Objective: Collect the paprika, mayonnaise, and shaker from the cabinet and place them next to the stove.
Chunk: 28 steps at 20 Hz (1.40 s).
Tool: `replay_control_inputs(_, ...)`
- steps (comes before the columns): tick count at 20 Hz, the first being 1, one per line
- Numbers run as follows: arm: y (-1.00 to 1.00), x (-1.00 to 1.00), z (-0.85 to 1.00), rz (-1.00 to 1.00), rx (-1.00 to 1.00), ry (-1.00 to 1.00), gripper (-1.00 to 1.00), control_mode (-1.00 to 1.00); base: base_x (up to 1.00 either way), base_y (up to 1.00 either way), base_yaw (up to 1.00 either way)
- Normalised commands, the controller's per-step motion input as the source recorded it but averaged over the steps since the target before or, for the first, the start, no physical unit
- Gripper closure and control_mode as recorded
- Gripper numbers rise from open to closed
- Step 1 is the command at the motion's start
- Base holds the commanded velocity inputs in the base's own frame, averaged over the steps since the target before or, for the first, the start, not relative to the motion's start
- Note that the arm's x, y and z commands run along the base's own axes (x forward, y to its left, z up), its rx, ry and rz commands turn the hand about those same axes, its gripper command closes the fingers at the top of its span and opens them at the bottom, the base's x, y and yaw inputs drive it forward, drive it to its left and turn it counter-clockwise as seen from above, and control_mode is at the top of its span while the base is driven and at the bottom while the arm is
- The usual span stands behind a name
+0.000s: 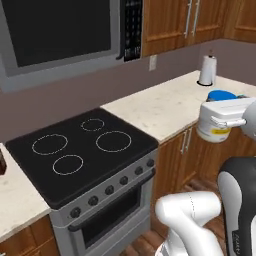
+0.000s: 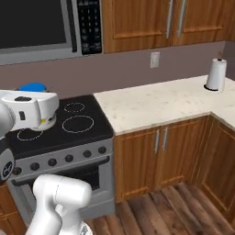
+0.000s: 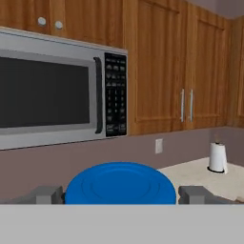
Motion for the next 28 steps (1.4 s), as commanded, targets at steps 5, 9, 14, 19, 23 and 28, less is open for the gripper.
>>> replay_control_inputs(5,0.00,0.00,0.00,0.00,0.00,0.00,1.00,1.00,0.45,-0.30,0.55)
replay_control_inputs(9,0.00,0.00,0.00,0.00,0.00,0.00,1.00,1.00,0.25,-0.35,0.54)
replay_control_inputs(14,0.00,0.00,0.00,0.00,0.00,0.00,1.00,1.00,0.46,-0.53,0.49)
replay_control_inputs(19,0.00,0.00,0.00,0.00,0.00,0.00,1.00,1.00,0.52,-0.69,0.42)
replay_control_inputs(23,0.00,0.00,0.00,0.00,0.00,0.00,1.00,1.00,0.36,-0.76,0.38)
replay_control_inputs(28,0.00,0.00,0.00,0.00,0.00,0.00,1.00,1.00,0.21,-0.69,0.26)
